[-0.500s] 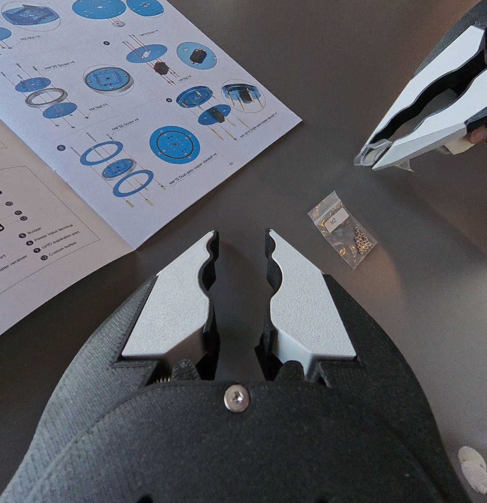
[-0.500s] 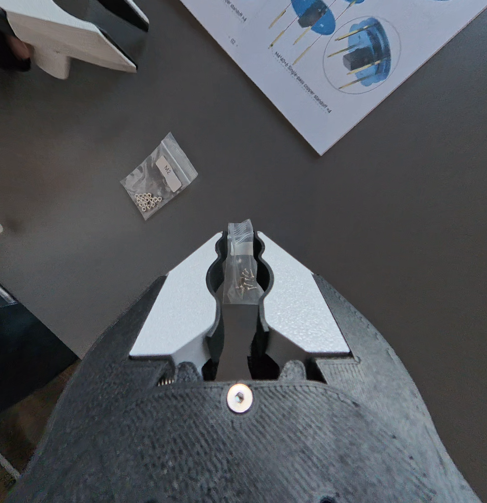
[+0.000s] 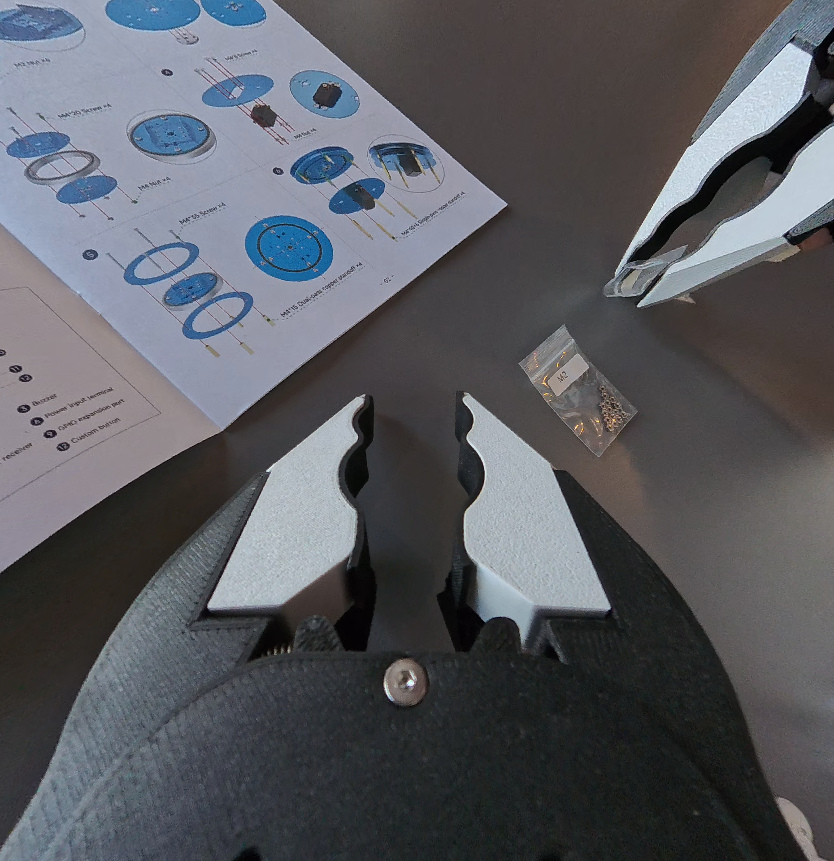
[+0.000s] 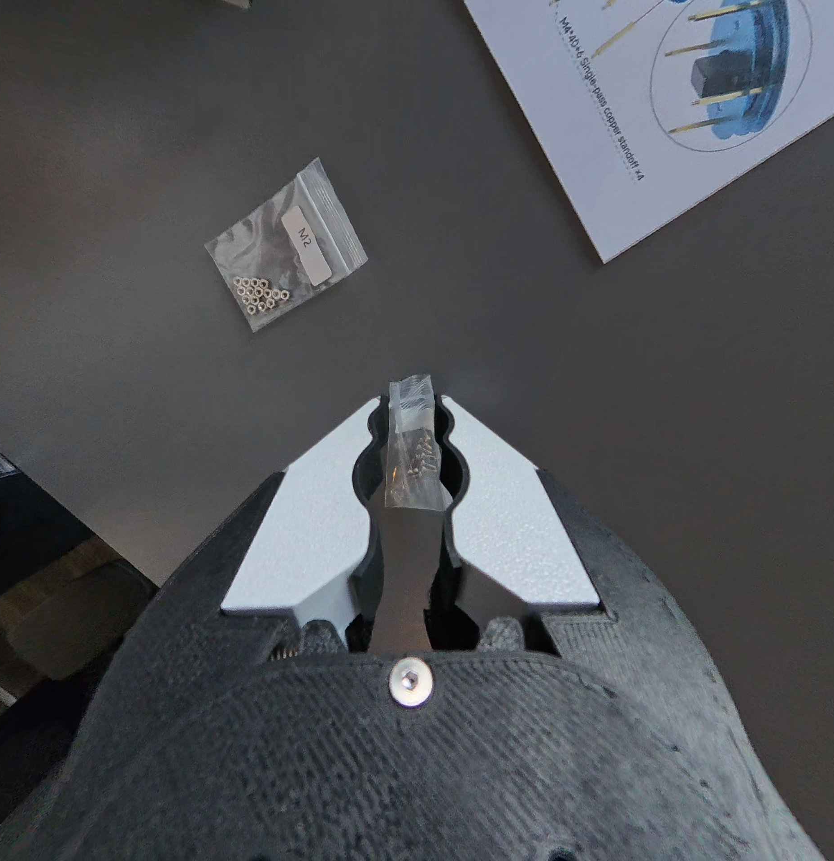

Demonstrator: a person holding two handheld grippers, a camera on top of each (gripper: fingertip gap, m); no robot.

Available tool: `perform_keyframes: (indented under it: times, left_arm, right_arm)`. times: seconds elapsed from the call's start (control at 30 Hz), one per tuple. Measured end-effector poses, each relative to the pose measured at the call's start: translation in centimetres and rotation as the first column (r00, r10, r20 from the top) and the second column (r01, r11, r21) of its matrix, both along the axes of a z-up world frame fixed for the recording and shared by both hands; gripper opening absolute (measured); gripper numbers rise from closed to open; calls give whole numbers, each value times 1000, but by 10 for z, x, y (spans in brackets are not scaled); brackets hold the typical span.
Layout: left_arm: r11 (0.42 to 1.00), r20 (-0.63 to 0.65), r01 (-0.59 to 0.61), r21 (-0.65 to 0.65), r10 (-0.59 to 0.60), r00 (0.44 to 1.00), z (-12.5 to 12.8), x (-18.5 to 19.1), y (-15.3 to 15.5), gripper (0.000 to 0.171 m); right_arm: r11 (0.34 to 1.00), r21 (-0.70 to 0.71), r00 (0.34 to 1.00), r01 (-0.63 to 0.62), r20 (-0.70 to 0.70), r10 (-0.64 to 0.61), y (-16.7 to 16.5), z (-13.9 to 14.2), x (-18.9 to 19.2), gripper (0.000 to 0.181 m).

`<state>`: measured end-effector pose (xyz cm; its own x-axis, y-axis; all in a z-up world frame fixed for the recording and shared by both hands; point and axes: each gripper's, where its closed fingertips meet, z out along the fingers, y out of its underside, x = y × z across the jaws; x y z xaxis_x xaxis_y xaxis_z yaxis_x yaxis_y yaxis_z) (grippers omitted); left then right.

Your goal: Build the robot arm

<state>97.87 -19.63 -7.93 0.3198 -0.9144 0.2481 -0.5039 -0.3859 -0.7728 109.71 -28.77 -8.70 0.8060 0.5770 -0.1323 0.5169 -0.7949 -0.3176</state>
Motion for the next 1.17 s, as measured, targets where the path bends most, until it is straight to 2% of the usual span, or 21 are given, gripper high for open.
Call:
perform_keyframes:
  times: [0.5,0.77,1.17]
  left_arm:
    - [1000,9,1,-12,-1,1000,1,0,0,34]
    - [1000,7,2,-11,-2,1000,0,0,0,33]
    - [1000,5,4,-8,-4,1000,0,0,-1,34]
  right_arm:
    - [998,-13,994,-62,93,63,-5,3,2,15]
    - [993,-91,988,-68,132,80,-15,1,6,15]
    - [988,-110,976,-111,177,130,-11,4,6,14]
